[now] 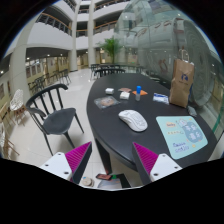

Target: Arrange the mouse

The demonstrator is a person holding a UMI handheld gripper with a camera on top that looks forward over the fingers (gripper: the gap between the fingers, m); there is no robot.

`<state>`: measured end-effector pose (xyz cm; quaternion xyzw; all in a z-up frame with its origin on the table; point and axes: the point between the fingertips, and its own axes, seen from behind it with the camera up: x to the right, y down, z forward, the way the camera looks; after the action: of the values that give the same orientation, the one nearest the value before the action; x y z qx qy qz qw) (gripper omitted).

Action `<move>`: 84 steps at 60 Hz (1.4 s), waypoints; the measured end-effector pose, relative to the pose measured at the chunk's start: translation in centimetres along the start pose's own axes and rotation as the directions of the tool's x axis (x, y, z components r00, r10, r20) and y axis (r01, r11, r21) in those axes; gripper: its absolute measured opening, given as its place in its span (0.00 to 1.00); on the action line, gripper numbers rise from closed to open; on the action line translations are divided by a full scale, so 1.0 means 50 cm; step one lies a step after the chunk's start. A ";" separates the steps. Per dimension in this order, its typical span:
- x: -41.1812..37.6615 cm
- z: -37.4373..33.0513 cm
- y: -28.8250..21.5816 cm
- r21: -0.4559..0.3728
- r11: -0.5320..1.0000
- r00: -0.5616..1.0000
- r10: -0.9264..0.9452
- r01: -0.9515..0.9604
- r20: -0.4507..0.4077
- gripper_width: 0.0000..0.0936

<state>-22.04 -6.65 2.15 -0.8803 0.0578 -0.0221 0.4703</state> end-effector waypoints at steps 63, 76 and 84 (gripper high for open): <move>0.247 0.372 -0.153 -0.112 0.992 0.994 0.043 -0.054 -0.100 0.43; 0.375 0.169 -0.191 -0.026 1.000 0.983 -0.009 0.004 -0.183 0.42; 0.526 0.064 -0.155 -0.009 1.000 0.963 -0.007 0.004 -0.269 0.42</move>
<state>5.00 -2.97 6.39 -0.8713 0.1187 -0.1423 0.4544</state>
